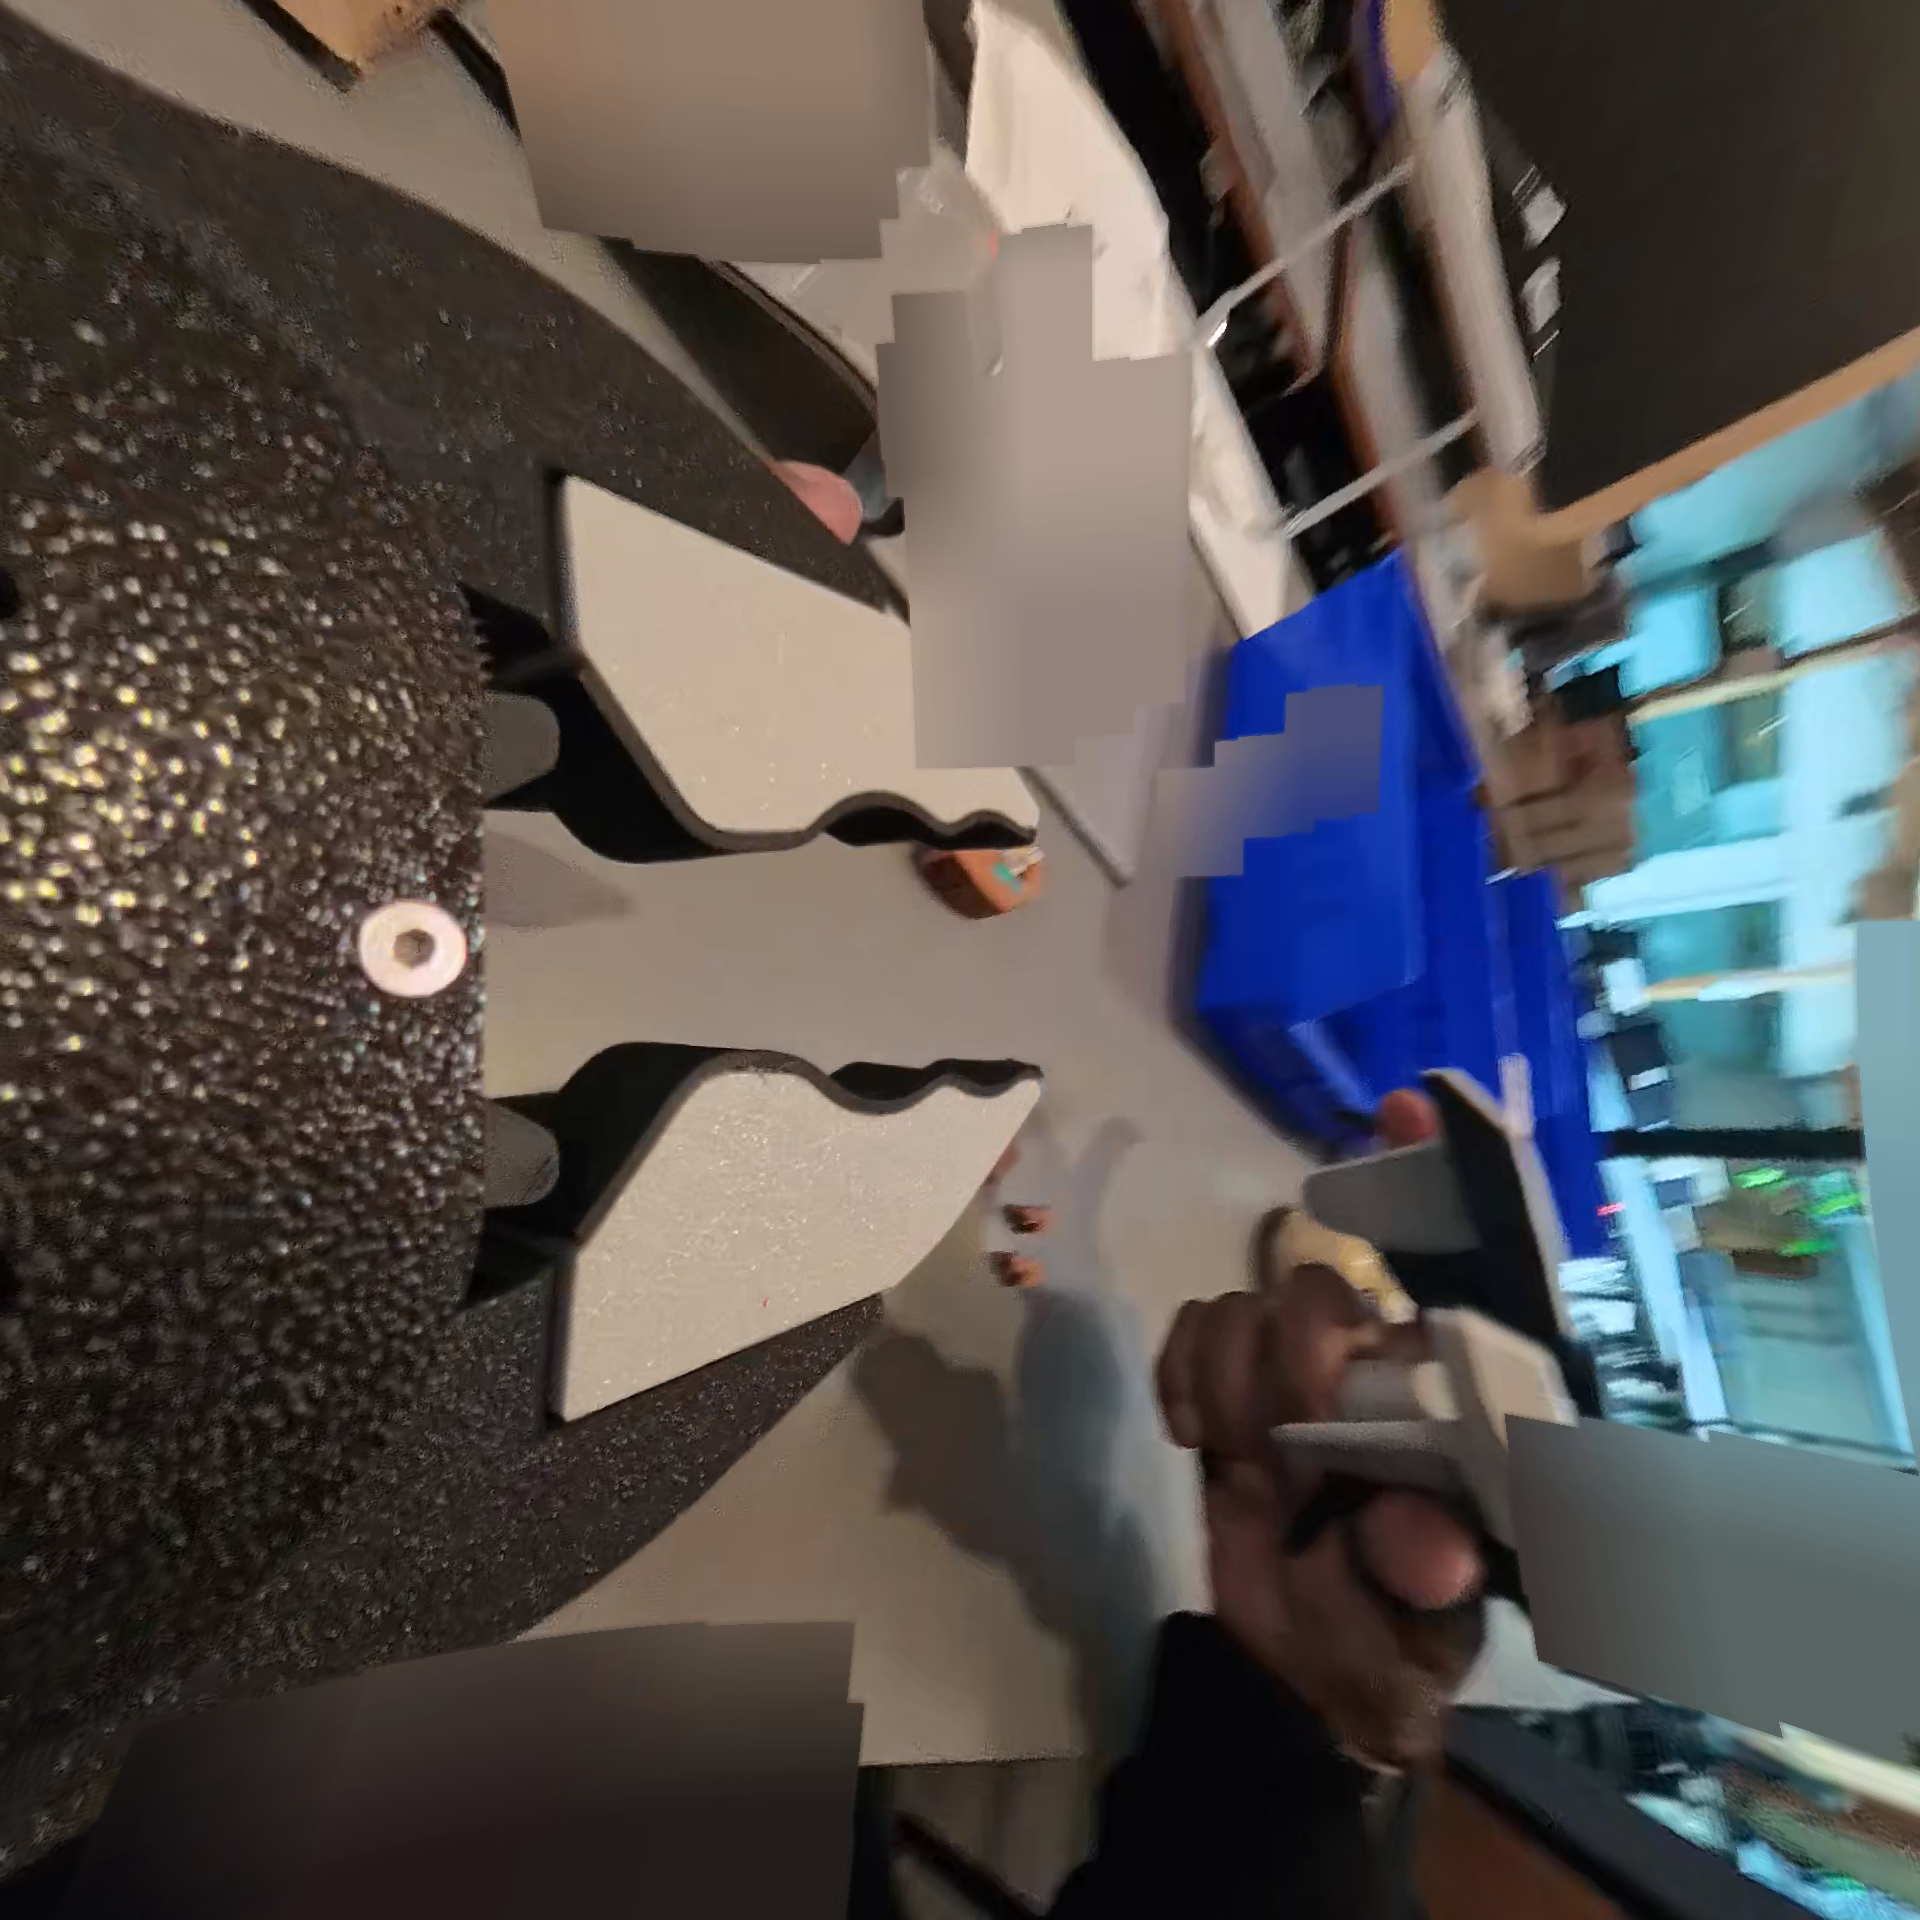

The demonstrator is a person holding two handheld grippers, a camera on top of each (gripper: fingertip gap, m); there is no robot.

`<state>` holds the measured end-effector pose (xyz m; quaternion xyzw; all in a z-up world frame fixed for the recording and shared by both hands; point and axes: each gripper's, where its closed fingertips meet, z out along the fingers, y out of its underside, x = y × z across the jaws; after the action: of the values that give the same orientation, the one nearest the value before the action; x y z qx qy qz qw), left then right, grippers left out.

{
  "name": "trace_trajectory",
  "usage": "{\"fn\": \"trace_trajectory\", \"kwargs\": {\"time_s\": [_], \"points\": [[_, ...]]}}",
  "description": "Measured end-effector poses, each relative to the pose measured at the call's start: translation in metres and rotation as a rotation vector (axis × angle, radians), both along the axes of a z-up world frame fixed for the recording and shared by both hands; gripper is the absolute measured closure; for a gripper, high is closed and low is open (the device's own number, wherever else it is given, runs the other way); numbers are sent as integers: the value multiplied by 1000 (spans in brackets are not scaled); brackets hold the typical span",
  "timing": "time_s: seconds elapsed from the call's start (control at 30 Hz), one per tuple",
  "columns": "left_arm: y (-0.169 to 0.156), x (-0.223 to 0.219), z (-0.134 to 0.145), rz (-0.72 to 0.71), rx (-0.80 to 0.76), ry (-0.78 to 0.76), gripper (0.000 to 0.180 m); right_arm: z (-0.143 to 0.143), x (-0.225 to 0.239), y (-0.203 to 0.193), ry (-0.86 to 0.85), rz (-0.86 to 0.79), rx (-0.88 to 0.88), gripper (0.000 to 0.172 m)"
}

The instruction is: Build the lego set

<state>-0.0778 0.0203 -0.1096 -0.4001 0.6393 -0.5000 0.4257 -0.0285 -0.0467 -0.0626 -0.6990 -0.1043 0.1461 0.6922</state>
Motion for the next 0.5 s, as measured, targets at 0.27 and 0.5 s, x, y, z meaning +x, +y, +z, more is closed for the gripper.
{"fn": "trace_trajectory", "kwargs": {"time_s": [0.27, 0.5], "points": [[-20, -1, -63, -56, 181, 443, 148, -4, 8, 3, -78, -47, -32, 119], [-14, -7, -84, -3, 213, 608, 154, -9, 12, 5, -44, -23, -46, 122]]}}
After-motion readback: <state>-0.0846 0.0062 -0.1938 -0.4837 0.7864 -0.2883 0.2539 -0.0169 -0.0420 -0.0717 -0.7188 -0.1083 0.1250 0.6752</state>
